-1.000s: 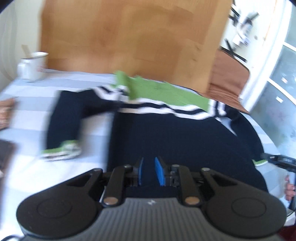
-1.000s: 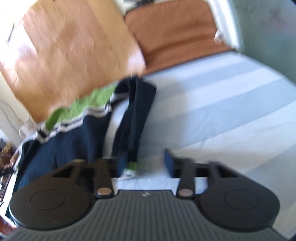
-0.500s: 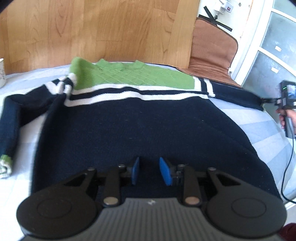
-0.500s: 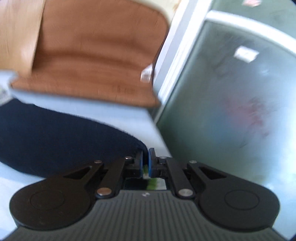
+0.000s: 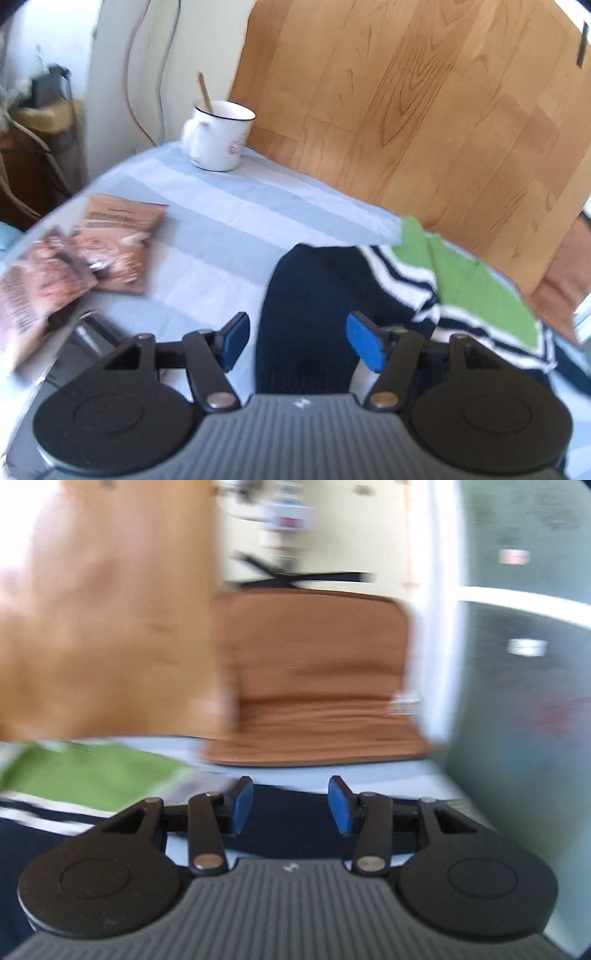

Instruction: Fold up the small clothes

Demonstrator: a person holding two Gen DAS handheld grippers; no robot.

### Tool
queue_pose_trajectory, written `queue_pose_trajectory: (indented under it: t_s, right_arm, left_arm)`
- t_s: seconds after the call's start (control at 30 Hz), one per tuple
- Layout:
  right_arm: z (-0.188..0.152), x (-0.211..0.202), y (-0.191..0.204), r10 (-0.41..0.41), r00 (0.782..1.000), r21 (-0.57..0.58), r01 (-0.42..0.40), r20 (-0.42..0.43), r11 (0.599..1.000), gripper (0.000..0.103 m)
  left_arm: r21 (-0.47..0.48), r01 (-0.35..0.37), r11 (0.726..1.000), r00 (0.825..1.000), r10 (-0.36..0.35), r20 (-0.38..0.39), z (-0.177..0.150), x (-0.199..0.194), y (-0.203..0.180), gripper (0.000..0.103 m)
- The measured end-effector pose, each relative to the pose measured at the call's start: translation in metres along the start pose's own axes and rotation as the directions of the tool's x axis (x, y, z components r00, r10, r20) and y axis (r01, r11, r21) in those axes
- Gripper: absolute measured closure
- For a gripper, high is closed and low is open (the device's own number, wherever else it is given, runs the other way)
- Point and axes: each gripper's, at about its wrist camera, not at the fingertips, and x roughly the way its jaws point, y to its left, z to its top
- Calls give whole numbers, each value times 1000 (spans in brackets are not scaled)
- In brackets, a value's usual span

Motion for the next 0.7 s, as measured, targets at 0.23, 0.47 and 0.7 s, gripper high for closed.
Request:
queue_pose_trajectory:
  t_s: [0.23,0.47,0.7]
  right_arm:
    - [-20,10,143,461,882,31,-461,-98,887,55]
    - [-40,25,243,603,756,-80,-638,-254,766,55]
    - [-67,55,252,561,758,-61,-611,-333,789,55]
  left_arm:
    - [94,-83,992,988,94,-120,13,68,-6,23]
    - [130,-122,984,992,125,-14,21,53,-8,89]
    - [-95,-269,958,956,278,93,62,35,48,94]
